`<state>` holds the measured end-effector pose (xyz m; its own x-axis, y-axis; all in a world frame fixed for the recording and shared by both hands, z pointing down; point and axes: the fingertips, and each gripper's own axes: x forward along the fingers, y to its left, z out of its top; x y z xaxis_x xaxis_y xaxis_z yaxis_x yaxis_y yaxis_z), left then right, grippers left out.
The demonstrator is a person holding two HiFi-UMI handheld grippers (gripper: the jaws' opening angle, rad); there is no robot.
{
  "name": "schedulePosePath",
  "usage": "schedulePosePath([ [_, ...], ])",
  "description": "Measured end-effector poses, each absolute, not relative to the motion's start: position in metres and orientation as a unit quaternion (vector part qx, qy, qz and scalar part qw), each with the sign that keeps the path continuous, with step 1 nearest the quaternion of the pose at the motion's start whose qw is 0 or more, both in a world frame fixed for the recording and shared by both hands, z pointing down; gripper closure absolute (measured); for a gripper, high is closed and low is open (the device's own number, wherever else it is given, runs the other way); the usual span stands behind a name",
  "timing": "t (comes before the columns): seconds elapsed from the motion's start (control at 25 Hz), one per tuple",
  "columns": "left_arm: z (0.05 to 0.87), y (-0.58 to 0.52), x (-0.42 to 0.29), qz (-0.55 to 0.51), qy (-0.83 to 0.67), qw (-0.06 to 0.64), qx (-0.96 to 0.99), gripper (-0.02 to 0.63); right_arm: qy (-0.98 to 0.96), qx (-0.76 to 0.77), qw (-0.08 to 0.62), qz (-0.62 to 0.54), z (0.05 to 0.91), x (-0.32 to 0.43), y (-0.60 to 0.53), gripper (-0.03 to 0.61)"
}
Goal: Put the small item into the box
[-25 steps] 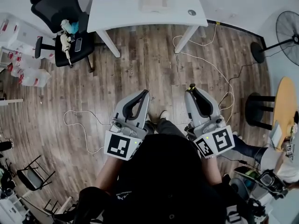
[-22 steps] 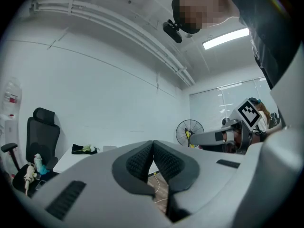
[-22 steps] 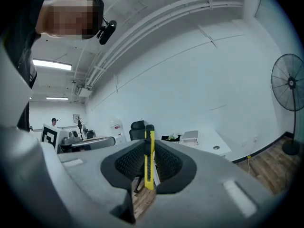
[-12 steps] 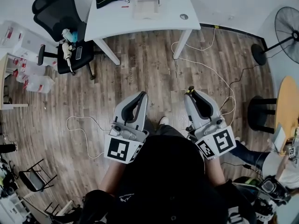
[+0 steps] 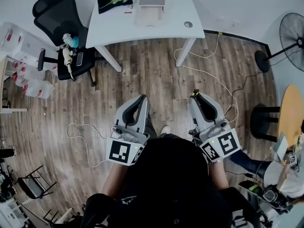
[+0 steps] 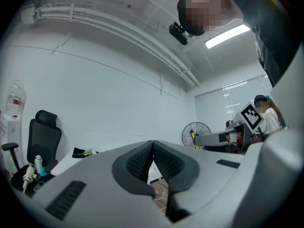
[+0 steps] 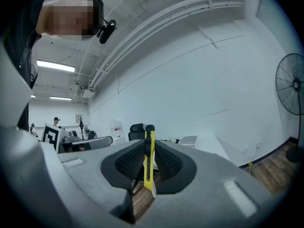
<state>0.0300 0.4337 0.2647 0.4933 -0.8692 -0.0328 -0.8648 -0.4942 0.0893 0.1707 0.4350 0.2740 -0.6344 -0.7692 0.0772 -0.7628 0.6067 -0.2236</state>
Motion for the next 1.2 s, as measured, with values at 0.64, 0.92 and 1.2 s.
schedulePosePath([
  [0.64,0.262,0.274,-0.040,-0.030,-0.444,0.027,0.895,0.609,0.873,-0.472,0.005,-0.125,0.271,0.096,0.295,0.512],
  [0.92,0.261,0.233,-0.069,-0.037,-0.430,0.018,0.902,0.609,0.855,-0.504,0.017,-0.123,0.275,0.078,0.259,0.512],
  [1.2,0.268,0.209,-0.088,-0.032,-0.428,0.022,0.903,0.609,0.849,-0.512,0.019,-0.126,0.278,0.064,0.232,0.512],
])
